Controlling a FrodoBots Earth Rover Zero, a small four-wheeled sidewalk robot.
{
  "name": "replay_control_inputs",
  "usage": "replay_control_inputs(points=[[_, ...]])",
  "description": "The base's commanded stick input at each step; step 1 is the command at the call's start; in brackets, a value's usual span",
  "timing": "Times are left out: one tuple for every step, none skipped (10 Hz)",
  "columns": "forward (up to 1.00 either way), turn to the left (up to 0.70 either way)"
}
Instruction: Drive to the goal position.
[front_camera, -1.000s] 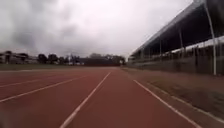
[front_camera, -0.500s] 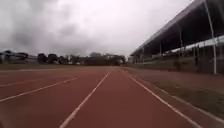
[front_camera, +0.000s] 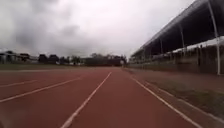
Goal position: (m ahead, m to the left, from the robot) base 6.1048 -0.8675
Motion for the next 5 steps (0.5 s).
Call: replay_control_inputs(points=[[0.7, 0.0], [0.7, 0.0], [0.7, 0.0], [0.7, 0.0], [0.7, 0.0]])
